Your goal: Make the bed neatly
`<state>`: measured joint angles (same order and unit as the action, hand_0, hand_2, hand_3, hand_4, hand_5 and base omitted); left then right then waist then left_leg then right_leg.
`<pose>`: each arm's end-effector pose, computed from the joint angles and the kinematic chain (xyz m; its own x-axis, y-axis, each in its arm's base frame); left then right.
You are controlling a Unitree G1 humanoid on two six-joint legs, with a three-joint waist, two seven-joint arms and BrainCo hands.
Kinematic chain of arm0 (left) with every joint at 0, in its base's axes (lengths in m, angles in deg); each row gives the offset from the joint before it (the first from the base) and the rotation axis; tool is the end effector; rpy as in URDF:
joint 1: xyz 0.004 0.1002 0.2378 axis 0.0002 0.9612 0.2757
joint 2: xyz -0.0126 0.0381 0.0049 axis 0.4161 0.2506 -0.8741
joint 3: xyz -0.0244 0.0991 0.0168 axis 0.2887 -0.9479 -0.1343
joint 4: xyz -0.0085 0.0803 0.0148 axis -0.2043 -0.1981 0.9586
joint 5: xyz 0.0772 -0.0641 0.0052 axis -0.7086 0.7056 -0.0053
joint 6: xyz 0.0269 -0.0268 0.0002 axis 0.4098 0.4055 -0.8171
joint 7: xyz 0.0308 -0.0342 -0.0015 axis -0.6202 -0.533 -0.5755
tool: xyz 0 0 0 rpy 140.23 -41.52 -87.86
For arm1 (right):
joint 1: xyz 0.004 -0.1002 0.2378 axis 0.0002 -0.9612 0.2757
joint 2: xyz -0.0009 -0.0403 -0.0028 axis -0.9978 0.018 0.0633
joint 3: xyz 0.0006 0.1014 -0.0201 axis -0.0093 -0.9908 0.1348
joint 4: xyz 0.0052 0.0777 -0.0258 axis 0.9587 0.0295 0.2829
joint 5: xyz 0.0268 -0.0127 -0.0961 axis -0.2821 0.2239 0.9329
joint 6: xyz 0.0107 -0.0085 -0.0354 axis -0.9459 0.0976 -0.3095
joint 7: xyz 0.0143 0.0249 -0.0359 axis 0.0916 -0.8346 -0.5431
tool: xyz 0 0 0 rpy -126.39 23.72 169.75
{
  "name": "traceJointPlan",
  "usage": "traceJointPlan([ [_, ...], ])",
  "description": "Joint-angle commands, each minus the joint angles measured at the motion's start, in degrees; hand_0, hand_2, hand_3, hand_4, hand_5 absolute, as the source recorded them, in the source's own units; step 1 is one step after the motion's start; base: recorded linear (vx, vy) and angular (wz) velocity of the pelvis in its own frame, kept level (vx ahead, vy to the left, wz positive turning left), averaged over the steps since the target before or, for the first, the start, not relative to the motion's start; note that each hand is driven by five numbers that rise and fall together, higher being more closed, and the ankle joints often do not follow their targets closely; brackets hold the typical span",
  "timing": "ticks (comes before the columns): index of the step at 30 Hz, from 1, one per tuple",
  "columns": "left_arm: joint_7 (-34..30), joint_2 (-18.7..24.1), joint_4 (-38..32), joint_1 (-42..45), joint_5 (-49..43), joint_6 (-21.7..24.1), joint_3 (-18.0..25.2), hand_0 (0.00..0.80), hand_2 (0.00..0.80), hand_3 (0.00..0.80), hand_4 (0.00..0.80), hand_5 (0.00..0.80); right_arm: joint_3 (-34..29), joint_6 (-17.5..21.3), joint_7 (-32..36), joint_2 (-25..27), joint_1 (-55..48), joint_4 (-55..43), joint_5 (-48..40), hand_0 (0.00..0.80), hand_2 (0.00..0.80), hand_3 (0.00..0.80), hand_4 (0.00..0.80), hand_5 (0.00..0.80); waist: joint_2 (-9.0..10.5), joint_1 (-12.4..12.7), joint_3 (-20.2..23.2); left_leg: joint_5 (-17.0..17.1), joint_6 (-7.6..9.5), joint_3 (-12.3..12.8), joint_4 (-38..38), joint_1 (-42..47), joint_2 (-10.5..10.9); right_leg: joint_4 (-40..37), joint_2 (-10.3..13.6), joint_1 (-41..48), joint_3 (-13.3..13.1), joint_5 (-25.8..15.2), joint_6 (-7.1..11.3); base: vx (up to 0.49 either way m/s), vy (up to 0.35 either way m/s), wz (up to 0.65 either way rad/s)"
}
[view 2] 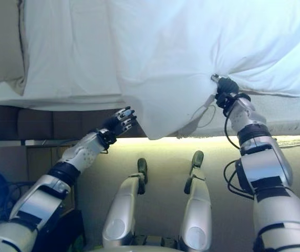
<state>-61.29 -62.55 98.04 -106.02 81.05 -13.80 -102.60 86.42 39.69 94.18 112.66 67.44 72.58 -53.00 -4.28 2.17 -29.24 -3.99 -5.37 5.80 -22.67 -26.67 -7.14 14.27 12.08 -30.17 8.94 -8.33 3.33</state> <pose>0.3191 0.1638 0.0903 0.9032 -0.3688 -0.2198 0.2532 0.8710 -0.4210 0.3628 -0.2326 0.1740 0.9945 0.0846 -0.0611 -0.0519 0.9087 0.4142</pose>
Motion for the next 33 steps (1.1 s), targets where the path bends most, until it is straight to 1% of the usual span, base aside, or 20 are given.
traceJointPlan([
  [1, 1.41, 0.15, -0.87, -3.0, 4.47, 0.2, -1.3, 0.0, 0.0, 0.0, 0.0, 0.0, 2.4, 3.46, 0.19, -1.32, 5.46, -6.89, -3.53, 0.8, 0.8, 0.8, 0.8, 0.8, 1.47, 0.59, 1.0, 6.83, -1.28, -1.42, 5.43, -1.28, -3.31, 1.62, 2.9, -1.14, -0.2, 1.92, 4.19, -0.037, -0.037, -0.07],
  [4, 2.71, -1.5, -0.62, -4.21, 6.81, -0.2, -1.37, 0.0, 0.0, 0.0, 0.0, 0.0, 3.18, 3.93, -0.34, -1.76, 5.97, -8.48, -3.9, 0.8, 0.8, 0.8, 0.8, 0.8, 2.16, 0.38, 0.64, 7.05, -1.33, -1.4, 5.88, -1.41, -3.23, 1.22, 2.56, -1.25, -0.07, 1.74, 4.12, -0.026, -0.043, -0.05],
  [7, 6.0, -4.6, 0.99, -4.62, 8.36, -0.18, -1.21, 0.0, 0.0, 0.0, 0.0, 0.0, 3.95, 4.53, -1.94, -2.54, 7.21, -9.8, -4.06, 0.8, 0.8, 0.8, 0.8, 0.8, 3.23, 0.23, 0.09, 7.18, -1.34, -1.38, 5.82, -1.78, -3.21, 1.08, 2.01, -1.5, 0.18, 1.63, 3.88, -0.018, -0.045, -0.05],
  [11, 10.11, -6.62, 2.84, -4.93, 11.8, 0.35, -0.01, 0.0, 0.0, 0.0, 0.0, 0.0, 3.77, 4.96, -3.49, -3.14, 8.27, -10.74, -4.18, 0.8, 0.8, 0.8, 0.8, 0.8, 4.39, 0.24, -0.41, 7.24, -1.36, -1.46, 5.56, -2.35, -3.35, 1.08, 1.52, -1.77, 0.35, 1.57, 3.8, -0.011, -0.056, -0.07],
  [16, 16.09, -9.29, 6.16, -3.94, 15.95, 0.72, 2.2, 0.0, 0.0, 0.0, 0.0, 0.0, 3.56, 4.85, -5.4, -3.43, 9.24, -11.71, -4.72, 0.8, 0.8, 0.8, 0.8, 0.8, 6.1, 0.58, -0.55, 7.04, -1.41, -2.15, 4.91, -3.8, -3.45, 1.1, 0.99, -2.35, 0.93, 1.71, 3.69, -0.014, -0.085, -0.01],
  [19, 17.63, -10.61, 7.39, -1.98, 19.04, -0.25, 3.5, 0.0, 0.0, 0.0, 0.0, 0.0, 3.28, 5.01, -6.06, -3.58, 8.82, -12.64, -5.2, 0.8, 0.8, 0.8, 0.8, 0.8, 6.96, 0.87, -0.55, 6.97, -1.42, -2.42, 4.69, -4.37, -3.65, 1.04, 0.68, -2.47, 1.4, 1.74, 3.68, -0.012, -0.09, 0.04],
  [21, 17.89, -11.58, 8.29, -0.43, 21.91, -1.67, 4.38, 0.0, 0.0, 0.0, 0.0, 0.0, 3.06, 5.09, -6.31, -3.58, 8.61, -13.44, -5.64, 0.8, 0.8, 0.8, 0.8, 0.8, 7.58, 1.03, -0.55, 6.94, -1.52, -2.47, 4.53, -4.79, -4.0, 0.97, 0.44, -2.49, 1.73, 1.79, 3.67, -0.013, -0.095, 0.03],
  [22, 17.9, -11.96, 8.64, 0.12, 23.8, -2.44, 4.73, 0.0, 0.0, 0.0, 0.0, 0.0, 3.03, 5.18, -6.42, -3.64, 8.59, -13.73, -5.72, 0.8, 0.8, 0.8, 0.8, 0.8, 7.77, 1.08, -0.55, 6.93, -1.57, -2.52, 4.43, -4.98, -4.13, 0.93, 0.35, -2.5, 1.86, 1.79, 3.65, -0.013, -0.098, 0.03],
  [23, 18.04, -12.63, 9.1, 0.8, 27.92, -3.74, 5.29, 0.0, 0.0, 0.0, 0.0, 0.0, 3.04, 5.28, -6.31, -3.63, 8.76, -13.81, -6.03, 0.8, 0.8, 0.8, 0.8, 0.8, 7.99, 1.19, -0.55, 6.76, -1.66, -2.58, 4.12, -5.27, -4.38, 0.98, 0.18, -2.55, 2.02, 1.89, 3.59, -0.012, -0.082, 0.04],
  [25, 18.89, -13.76, 9.69, 1.45, 31.47, -5.48, 6.12, 0.0, 0.0, 0.0, 0.0, 0.0, 3.18, 5.75, -6.43, -4.09, 9.08, -14.24, -6.51, 0.8, 0.8, 0.8, 0.8, 0.8, 8.47, 1.25, -0.55, 6.63, -1.8, -2.68, 3.85, -5.64, -4.71, 0.98, -0.1, -2.61, 2.21, 1.95, 3.51, -0.015, -0.088, 0.01],
  [26, 18.99, -14.15, 9.79, 1.58, 32.68, -6.15, 6.24, 0.0, 0.0, 0.0, 0.0, 0.0, 3.24, 5.83, -6.53, -4.29, 9.22, -14.52, -6.68, 0.8, 0.8, 0.8, 0.8, 0.8, 8.7, 1.26, -0.55, 6.57, -1.85, -2.76, 3.68, -5.86, -4.9, 1.02, -0.22, -2.68, 2.29, 1.97, 3.46, 0.071, -0.089, 0.01],
  [27, 19.04, -14.7, 9.95, 1.76, 34.39, -6.84, 6.25, 0.0, 0.0, 0.0, 0.0, 0.0, 3.37, 5.78, -6.64, -4.54, 9.33, -14.88, -6.76, 0.8, 0.8, 0.8, 0.8, 0.8, 8.75, 1.35, -0.55, 4.98, -2.27, -3.15, 3.34, -5.14, -5.32, 1.47, -0.64, -1.94, 2.05, 3.36, 3.97, 0.071, -0.085, 0.02],
  [29, 19.29, -15.99, 9.86, 2.21, 36.66, -7.32, 5.92, 0.0, 0.0, 0.0, 0.0, 0.0, 3.52, 5.76, -6.78, -4.9, 9.44, -15.48, -6.95, 0.8, 0.8, 0.8, 0.8, 0.8, 9.17, 1.34, -0.55, 4.82, -2.37, -3.27, 3.11, -5.39, -5.63, 1.33, -0.99, -1.83, 2.19, 3.38, 3.9, 0.03, -0.078, 0.0],
  [33, 20.82, -18.08, 8.75, 2.93, 40.41, -6.69, 4.58, 0.0, 0.0, 0.0, 0.0, 0.0, 3.49, 6.17, -6.63, -5.56, 9.8, -15.63, -7.02, 0.8, 0.8, 0.8, 0.8, 0.8, 9.76, 1.28, -0.55, 4.84, -2.54, -3.4, 3.2, -5.72, -6.03, 0.73, -1.53, -1.68, 2.36, 3.12, 3.89, -0.017, -0.06, -0.02],
])
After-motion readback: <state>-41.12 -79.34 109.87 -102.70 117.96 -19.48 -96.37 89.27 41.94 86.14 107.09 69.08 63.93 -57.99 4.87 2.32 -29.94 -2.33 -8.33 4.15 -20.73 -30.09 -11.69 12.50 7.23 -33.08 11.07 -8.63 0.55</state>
